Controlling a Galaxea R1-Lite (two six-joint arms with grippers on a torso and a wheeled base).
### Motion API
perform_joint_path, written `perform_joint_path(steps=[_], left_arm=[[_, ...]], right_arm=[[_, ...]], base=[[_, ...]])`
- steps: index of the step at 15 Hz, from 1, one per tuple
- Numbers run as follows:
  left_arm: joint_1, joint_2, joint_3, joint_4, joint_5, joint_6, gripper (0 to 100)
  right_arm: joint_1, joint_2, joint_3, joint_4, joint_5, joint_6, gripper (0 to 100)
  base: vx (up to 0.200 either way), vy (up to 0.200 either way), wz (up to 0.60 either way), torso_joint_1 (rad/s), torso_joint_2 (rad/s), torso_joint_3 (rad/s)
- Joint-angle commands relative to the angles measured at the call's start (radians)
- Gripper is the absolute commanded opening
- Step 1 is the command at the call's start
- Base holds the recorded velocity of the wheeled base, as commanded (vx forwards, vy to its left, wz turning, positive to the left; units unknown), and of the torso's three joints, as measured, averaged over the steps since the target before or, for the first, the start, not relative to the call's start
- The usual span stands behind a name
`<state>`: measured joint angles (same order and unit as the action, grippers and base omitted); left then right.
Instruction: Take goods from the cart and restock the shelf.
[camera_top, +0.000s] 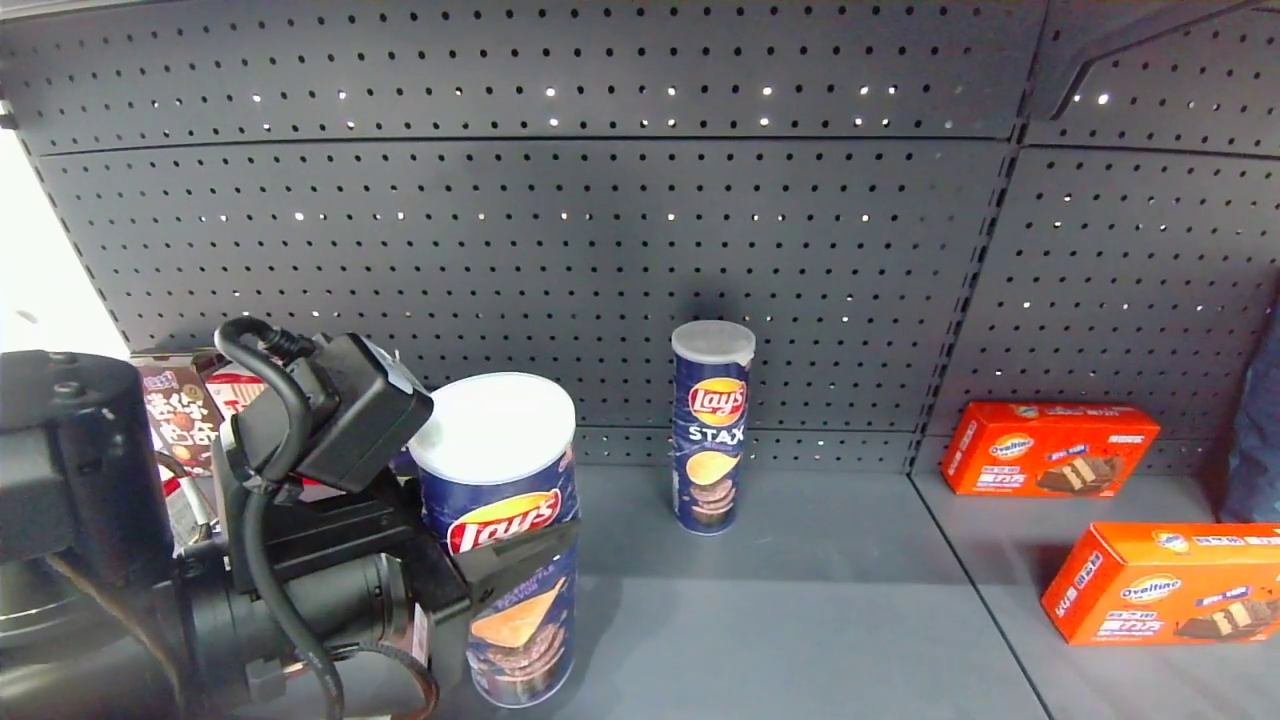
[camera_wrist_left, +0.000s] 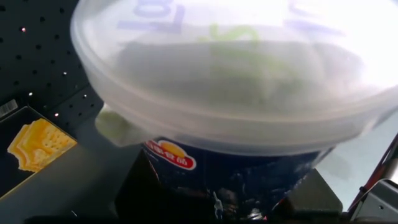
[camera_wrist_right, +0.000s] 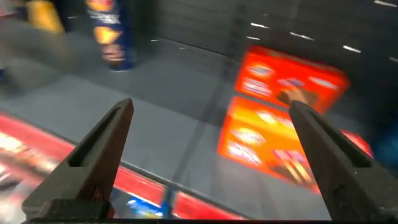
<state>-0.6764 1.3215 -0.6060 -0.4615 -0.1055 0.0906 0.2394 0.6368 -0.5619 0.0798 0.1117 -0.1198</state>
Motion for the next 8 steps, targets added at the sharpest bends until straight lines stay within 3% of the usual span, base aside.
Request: perform_joint_path(steps=[1, 4, 8], left_arm=[[0.001, -0.002, -0.001, 0.0, 0.001, 0.0, 0], [0.012, -0.004, -0.001, 0.001, 0.001, -0.002, 0], [0.012, -0.002, -0.005, 0.0, 0.001, -0.003, 0]], right_arm=[[0.15, 0.213, -0.067, -0.037, 0.0, 0.002, 100], [0.179, 0.422, -0.141, -0.1, 0.0, 0.003, 100], [0.21, 0.672, -0.133, -0.405, 0.052, -0.004, 100]], base=[[0.0, 0.0, 0.0, 0.0, 0.0, 0.0], [0.0, 0.0, 0.0, 0.0, 0.0, 0.0], [0.0, 0.0, 0.0, 0.0, 0.0, 0.0]])
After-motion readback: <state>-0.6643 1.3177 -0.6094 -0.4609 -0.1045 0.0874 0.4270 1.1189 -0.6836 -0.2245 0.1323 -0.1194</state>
